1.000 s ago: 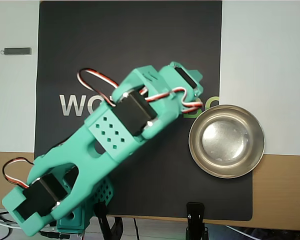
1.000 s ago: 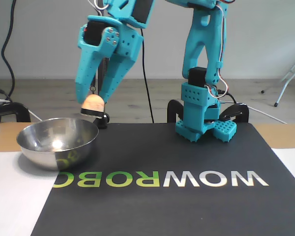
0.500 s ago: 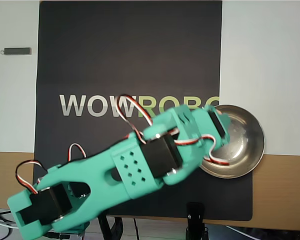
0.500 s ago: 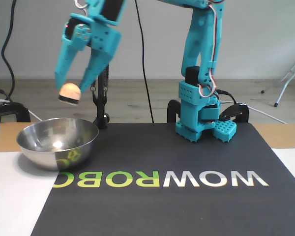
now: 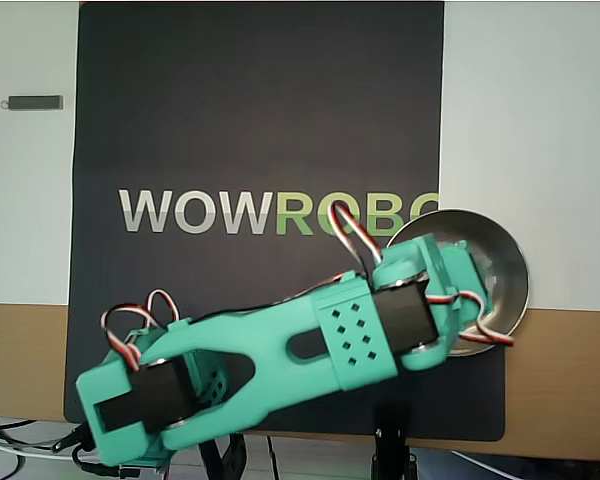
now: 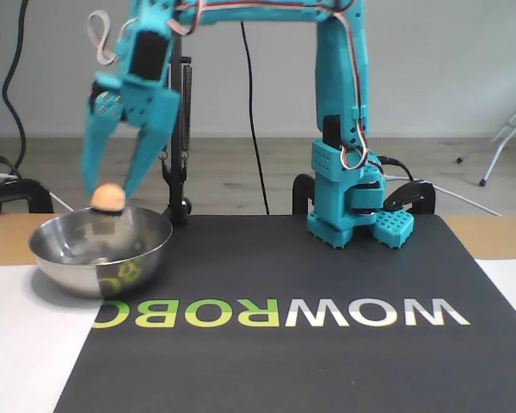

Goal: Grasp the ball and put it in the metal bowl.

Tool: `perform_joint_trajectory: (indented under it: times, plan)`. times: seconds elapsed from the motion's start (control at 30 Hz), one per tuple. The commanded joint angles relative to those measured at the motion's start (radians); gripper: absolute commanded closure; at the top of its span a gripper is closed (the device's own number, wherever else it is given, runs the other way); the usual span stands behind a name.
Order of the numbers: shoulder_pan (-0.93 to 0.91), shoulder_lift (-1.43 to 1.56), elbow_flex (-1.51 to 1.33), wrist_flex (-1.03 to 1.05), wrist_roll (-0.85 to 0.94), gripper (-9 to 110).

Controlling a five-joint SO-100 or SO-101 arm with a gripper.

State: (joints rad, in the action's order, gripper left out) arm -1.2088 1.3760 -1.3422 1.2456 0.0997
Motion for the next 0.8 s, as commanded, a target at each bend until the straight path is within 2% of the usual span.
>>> perform_joint_trajectory:
  times: [0.0,0.63,0.77]
  plan:
    - [-0.012,-0.032,0.078,-0.009,0.002,82]
    - [-0.012,-0.189,0.155,-0.009,0.003,82]
    - [-0.015,-0.189,0.155,-0.009,0.003,68]
